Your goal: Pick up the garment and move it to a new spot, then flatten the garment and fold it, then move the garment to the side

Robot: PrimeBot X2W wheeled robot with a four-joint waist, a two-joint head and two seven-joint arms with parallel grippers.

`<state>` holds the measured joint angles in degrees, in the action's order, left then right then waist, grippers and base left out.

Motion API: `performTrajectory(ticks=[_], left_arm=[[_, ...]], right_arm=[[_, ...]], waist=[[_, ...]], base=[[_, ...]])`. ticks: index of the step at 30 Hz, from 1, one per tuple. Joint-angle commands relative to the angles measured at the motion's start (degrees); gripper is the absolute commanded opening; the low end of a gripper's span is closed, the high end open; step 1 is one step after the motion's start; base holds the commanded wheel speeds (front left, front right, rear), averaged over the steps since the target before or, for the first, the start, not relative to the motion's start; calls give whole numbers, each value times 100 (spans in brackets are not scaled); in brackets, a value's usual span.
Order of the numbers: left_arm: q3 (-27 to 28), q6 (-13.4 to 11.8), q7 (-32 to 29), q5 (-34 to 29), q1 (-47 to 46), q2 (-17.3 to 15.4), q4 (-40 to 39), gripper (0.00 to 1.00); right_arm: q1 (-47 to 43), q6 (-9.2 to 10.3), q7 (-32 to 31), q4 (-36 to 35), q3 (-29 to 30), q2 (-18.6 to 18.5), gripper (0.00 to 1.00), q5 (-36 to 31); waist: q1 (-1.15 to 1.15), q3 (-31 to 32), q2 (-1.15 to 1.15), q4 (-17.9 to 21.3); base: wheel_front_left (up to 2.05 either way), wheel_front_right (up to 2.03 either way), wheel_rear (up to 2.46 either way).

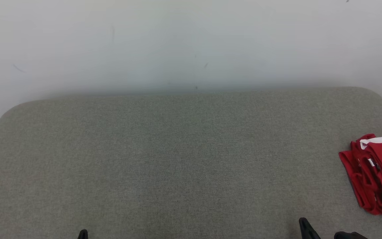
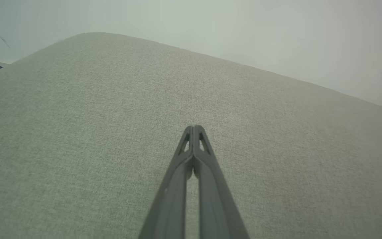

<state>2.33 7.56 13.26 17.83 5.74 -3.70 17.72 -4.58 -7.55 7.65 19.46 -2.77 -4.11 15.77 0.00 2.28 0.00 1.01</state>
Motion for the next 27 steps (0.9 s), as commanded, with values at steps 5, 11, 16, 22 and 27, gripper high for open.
performTrajectory(ticks=[5,11,16,22,27], left_arm=[[59,-1,-177,725,-220,-6,-126,0],[83,-2,-305,1212,-292,0,-149,0],[106,-2,-426,1672,-362,6,-169,0],[134,-3,-564,2188,-445,12,-190,0],[156,-3,-675,2594,-502,18,-205,0]], right_arm=[[207,1,-122,-146,107,8,0,759],[273,2,-214,-180,166,17,0,1260],[334,2,-301,-210,221,25,0,1729],[408,3,-402,-243,285,34,0,2262],[459,3,-478,-268,335,41,0,2679]], waist=[[0,-12,0,-5],[0,-22,0,-10],[0,-33,0,-14],[0,-45,0,-19],[0,-55,0,-23]], base=[[0,0,0],[0,0,0],[0,0,0],[0,0,0],[0,0,0]])
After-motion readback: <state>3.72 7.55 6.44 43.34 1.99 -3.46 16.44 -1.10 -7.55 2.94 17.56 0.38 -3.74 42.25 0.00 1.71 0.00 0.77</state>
